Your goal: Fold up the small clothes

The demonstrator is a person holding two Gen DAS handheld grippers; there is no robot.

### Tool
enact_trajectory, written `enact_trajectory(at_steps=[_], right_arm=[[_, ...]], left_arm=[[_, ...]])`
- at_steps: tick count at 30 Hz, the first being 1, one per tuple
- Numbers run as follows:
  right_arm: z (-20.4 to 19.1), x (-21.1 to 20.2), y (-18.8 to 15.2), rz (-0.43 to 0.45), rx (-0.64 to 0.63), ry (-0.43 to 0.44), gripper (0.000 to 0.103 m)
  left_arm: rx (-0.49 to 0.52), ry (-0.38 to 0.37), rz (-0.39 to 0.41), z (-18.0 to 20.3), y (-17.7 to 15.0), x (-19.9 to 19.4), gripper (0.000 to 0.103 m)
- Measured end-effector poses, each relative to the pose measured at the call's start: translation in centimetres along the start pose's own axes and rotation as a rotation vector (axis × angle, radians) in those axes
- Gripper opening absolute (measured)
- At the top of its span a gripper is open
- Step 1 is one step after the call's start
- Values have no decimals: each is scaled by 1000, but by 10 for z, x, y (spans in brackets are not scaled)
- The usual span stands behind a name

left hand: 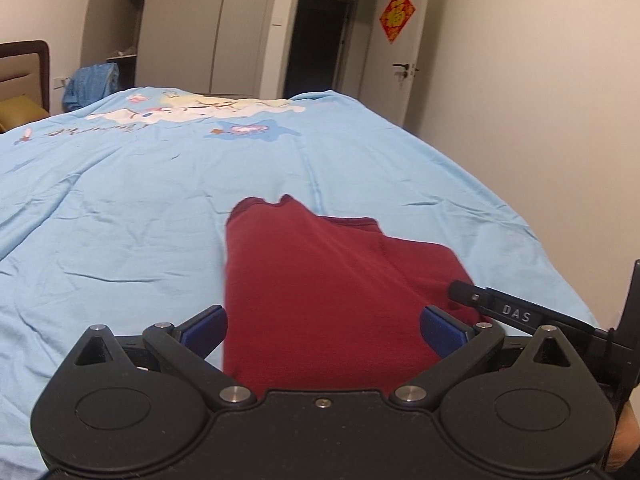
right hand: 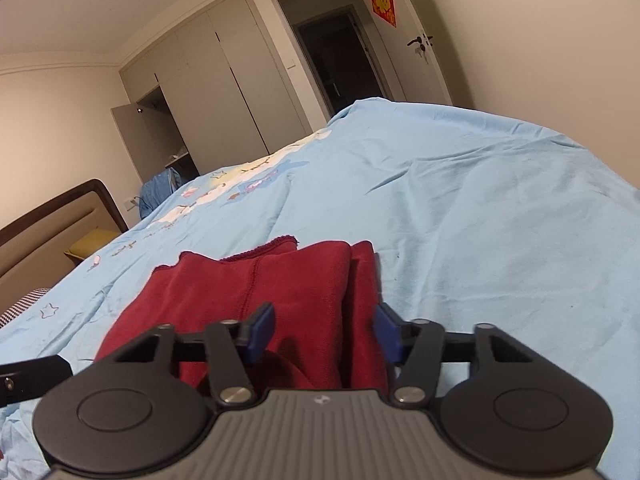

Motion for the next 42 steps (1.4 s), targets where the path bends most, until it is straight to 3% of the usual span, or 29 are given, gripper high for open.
enact_trajectory(at_steps=[2,8,15,24,27,30,32,34,38,42], right_arm=[[1,2,-2,-5,-3,-7,42],[2,1,-3,-2,-19,-13,19],[-1,0,1,39,-75,-57,13],[7,3,-3,12,-62,-65,15],[7,1,-1,12,-63,-70,21],[5,-5,3,27,-79,-89,36],[4,-11,7,39,-91,-93,63],[-1,-18,12,62,-99,-83,79],[-19,-29,15,85,-139,-53,94],[-40,-31,7,75,-188,-15,102]], left_arm=[[-5,18,-3,-5,0,0,102],[-17,42,-12,-12,0,1,102],[-10,49,-18,-14,0,-1,102],[-9,68,-26,-18,0,-3,102],[-9,77,-29,-20,0,-4,102],[-15,89,-21,-24,1,-6,102],[-29,112,-5,-30,2,-9,102],[-54,149,8,-39,4,-12,102],[-103,195,8,-57,4,-14,102],[-113,227,-19,-67,-1,-14,102]])
Point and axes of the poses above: each gripper's, at about its wrist camera, not at the fingertips, and x roughly the way its jaws point, z to its right, y to its top, the point moved 6 cm from there along x, roughly the way its jaws point, and after that the axes turned 10 degrees about z, right-handed, at the moved point
